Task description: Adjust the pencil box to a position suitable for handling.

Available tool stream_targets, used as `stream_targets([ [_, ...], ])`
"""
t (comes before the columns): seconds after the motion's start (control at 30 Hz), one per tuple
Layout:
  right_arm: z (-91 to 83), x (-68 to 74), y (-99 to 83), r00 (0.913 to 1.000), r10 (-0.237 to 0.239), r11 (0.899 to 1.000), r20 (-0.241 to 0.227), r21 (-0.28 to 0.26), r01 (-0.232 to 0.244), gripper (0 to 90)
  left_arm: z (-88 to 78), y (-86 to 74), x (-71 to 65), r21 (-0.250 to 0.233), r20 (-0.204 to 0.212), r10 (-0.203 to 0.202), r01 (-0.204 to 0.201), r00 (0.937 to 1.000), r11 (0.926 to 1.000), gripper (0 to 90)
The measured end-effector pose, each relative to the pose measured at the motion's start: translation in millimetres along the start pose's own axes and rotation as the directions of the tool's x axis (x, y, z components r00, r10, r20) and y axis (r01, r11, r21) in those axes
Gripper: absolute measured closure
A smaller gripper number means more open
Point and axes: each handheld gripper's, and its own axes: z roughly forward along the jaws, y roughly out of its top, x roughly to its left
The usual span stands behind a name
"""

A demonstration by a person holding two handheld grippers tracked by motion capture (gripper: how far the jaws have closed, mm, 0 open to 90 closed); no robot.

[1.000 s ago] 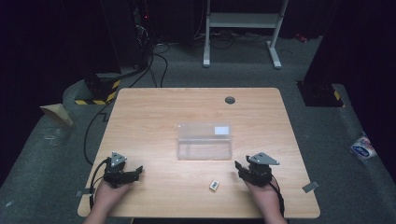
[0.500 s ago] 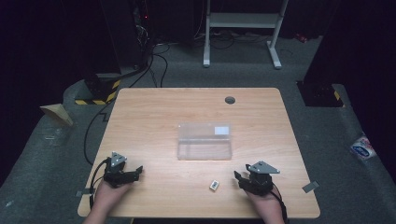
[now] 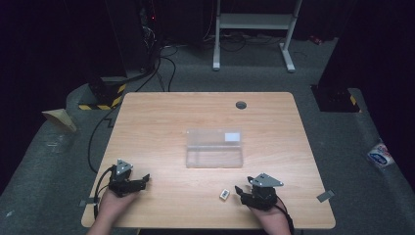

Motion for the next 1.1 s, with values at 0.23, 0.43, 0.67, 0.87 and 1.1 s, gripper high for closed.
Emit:
stream_targets([
  [0.23,6.4,15.2,1.4,0.998,-0.04,0.999,-0.048,0.01,0.041,36.3,0.1,-0.1,-0.2,-0.001,-0.001,-0.001,0.001,1.0,1.0,14.7],
  [0.43,12.2,28.3,2.7,0.9936,-0.072,0.997,-0.087,0.009,0.073,36.0,0.1,-0.1,-0.3,-0.001,0.001,-0.004,0.004,1.0,1.0,14.7],
  [0.67,14.7,38.3,4.4,0.9896,-0.08,0.996,-0.119,0.014,0.083,37.1,0.4,0.0,-0.3,-0.002,0.0,-0.005,0.005,1.0,1.0,14.6],
  [0.87,14.1,41.7,2.6,0.986,-0.111,0.993,-0.125,0.026,0.115,44.8,0.2,0.1,0.0,-0.001,0.0,-0.001,0.001,1.0,1.0,14.6],
  [1.1,16.3,41.4,2.3,0.9865,-0.113,0.992,-0.118,0.047,0.119,53.1,0.4,0.0,-0.3,-0.002,0.001,-0.005,0.005,1.0,1.0,14.6],
])
